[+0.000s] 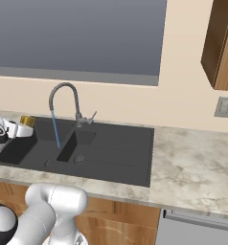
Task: Soak the sponge with water for a few seconds and then drop it inside the sink.
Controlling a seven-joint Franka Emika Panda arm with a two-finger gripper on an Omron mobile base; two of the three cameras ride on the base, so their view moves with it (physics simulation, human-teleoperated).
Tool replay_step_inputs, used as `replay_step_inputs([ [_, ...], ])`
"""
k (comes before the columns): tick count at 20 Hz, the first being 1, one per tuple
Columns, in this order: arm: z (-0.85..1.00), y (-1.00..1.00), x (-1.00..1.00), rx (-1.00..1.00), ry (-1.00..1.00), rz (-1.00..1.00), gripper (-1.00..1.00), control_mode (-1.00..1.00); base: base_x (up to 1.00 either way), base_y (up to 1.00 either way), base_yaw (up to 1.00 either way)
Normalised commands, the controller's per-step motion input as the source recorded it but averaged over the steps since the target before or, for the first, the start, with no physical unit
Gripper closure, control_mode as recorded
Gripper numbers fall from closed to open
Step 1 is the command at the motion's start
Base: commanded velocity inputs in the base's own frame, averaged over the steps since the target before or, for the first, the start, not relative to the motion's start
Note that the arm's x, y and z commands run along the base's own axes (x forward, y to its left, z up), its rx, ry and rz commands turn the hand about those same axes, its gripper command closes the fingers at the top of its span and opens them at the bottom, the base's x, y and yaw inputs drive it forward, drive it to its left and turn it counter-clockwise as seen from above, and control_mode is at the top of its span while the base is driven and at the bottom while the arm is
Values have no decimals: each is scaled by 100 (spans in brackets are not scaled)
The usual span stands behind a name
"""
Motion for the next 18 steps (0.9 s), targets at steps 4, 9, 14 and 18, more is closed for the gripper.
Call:
replay_step_inputs([
  [4, -23, -18, 0, 0, -1, -6, 100, -100, 0, 0, 0],
  [9, -40, -18, 0, 0, -2, -6, 100, -100, 0, 0, 0],
  [14, -11, -12, 0, 0, 0, -3, 100, -100, 0, 0, 0],
  [18, 0, -3, 0, 0, 0, -2, 100, -100, 0, 0, 0],
])
